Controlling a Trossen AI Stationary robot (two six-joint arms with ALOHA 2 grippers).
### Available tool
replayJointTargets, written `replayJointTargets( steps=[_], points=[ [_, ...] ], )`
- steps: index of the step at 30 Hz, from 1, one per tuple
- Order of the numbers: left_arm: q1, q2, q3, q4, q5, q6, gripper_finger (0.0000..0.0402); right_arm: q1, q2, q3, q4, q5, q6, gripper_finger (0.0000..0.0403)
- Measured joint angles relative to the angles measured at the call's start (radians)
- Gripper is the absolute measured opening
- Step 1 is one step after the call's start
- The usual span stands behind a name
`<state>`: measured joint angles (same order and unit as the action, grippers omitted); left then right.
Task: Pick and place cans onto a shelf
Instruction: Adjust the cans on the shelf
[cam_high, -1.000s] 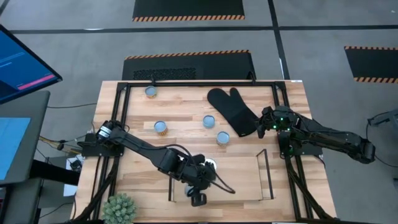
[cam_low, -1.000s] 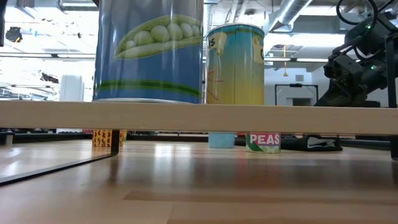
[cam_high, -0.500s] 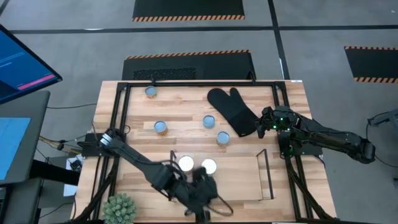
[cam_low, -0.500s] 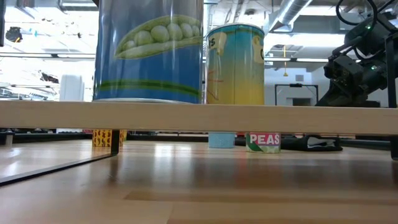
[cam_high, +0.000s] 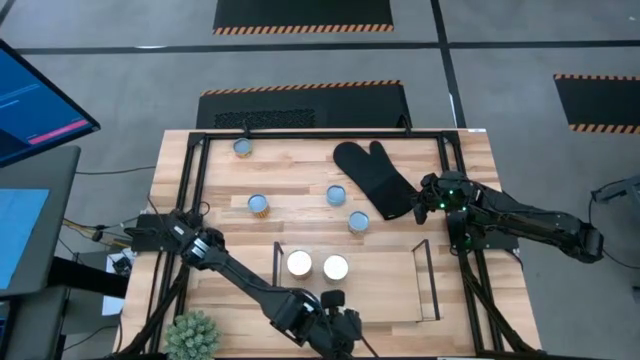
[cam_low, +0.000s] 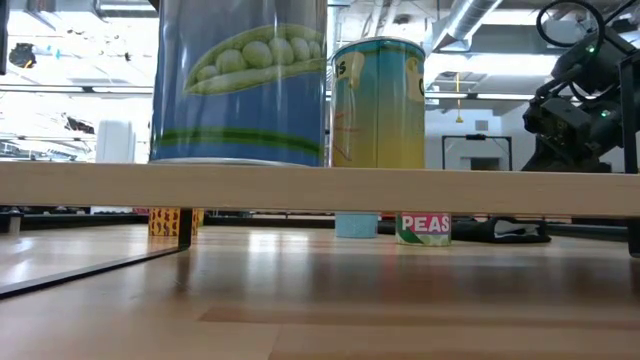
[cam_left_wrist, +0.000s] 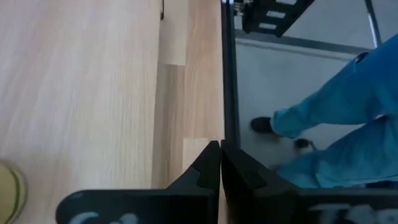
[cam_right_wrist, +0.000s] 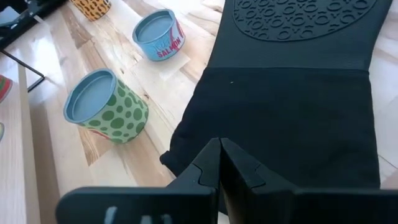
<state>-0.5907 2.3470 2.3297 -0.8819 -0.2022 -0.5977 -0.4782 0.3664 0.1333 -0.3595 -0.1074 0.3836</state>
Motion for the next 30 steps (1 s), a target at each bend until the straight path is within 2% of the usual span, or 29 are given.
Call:
replayJointTargets(
  steps=[6, 12, 30],
  points=[
    [-0.005, -0.014, 0.021, -0.089, -0.011, -0.037, 0.0000, 0.000, 0.000, 0.000, -0.001, 0.000, 0.000, 0.0033],
    [-0.005, -0.019, 0.020, -0.259, -0.004, -0.149, 0.0000, 0.000, 0.000, 0.000, 0.001, 0.000, -0.001, 0.0033],
    [-0.002, -0.019, 0.020, -0.399, -0.037, -0.228, 0.0000, 0.000, 0.000, 0.000, 0.001, 0.000, -0.002, 0.0033]
  ],
)
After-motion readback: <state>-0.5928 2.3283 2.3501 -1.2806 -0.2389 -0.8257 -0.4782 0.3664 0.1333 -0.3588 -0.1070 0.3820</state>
